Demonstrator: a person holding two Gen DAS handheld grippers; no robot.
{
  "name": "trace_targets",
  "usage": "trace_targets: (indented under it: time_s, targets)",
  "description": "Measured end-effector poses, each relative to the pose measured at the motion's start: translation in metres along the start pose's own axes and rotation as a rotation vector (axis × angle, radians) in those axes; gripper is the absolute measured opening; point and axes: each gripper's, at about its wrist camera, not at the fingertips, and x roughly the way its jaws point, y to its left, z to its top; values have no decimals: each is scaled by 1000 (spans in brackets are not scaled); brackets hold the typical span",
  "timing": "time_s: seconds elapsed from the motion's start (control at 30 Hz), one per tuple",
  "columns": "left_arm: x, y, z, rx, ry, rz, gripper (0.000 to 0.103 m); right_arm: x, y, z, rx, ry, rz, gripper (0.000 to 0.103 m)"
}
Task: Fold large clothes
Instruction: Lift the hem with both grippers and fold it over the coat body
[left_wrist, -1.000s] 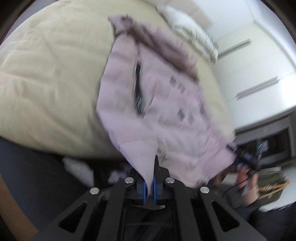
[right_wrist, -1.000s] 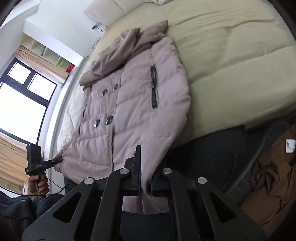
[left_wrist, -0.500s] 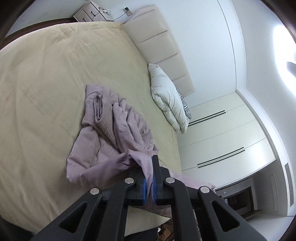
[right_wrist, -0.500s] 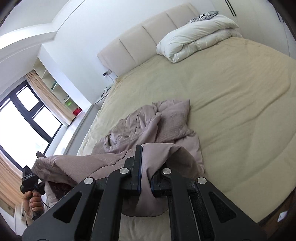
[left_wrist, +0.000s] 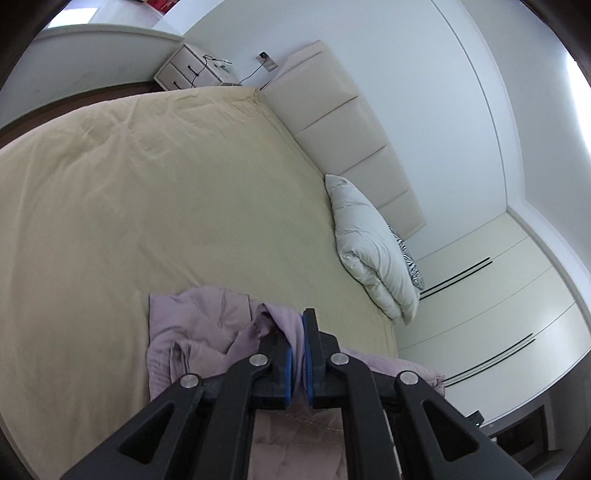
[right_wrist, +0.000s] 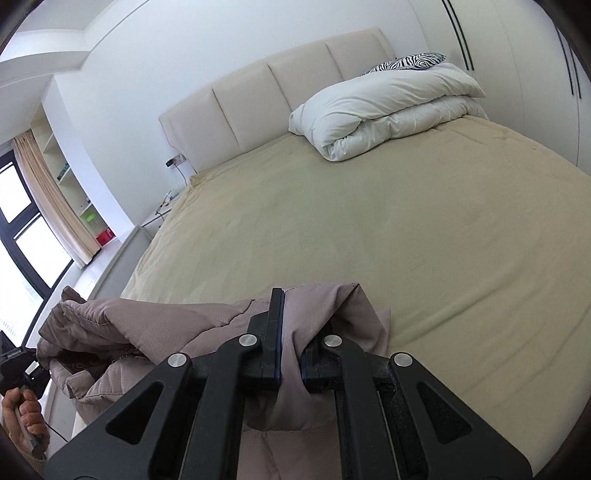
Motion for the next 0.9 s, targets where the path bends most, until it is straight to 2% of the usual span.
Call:
trace_targets:
  time_s: [0.17, 0.3, 0.4, 0.47, 0.53, 0.57, 0.6, 0.63, 0.67, 0.7, 0.73, 0.8, 0.9]
  targets:
    - [70, 22, 9, 59, 2, 134, 6, 105, -3, 3, -43, 61, -113, 5]
    - [117, 45, 8, 97, 25, 225, 6, 165, -17, -9, -54, 119, -167, 5]
    - [149, 67, 2, 122, 57, 302, 8, 216, -35, -13, 14, 218, -149, 5]
    - [164, 82, -1, 91, 100, 317, 11, 236, -55, -14, 114, 263, -68, 7]
    - [157, 85, 0, 69, 93, 289, 11, 237, -74, -12, 234, 243, 51, 12]
    - [147, 80, 0, 75, 87, 271, 15, 232, -82, -11, 289, 215, 114, 18]
    - [136, 73, 1, 90, 75, 264, 26, 224, -89, -10, 335, 177, 179, 21]
    - [120, 63, 3, 113, 41, 263, 34, 216, -93, -8, 360, 148, 218, 31]
    - [104, 53, 5, 135, -5, 266, 51, 206, -94, -7, 367, 126, 234, 53]
    - [89, 42, 6, 160, -54, 263, 58, 195, -91, -5, 350, 102, 209, 63]
    - [73, 28, 7, 199, -98, 254, 58, 184, -85, -2, 317, 71, 178, 67]
    - [59, 2, 2, 277, -126, 249, 58, 169, -58, 4, 190, 52, 152, 69]
    - [64, -29, -17, 393, -120, 260, 58, 163, -1, 15, -43, 108, 79, 69]
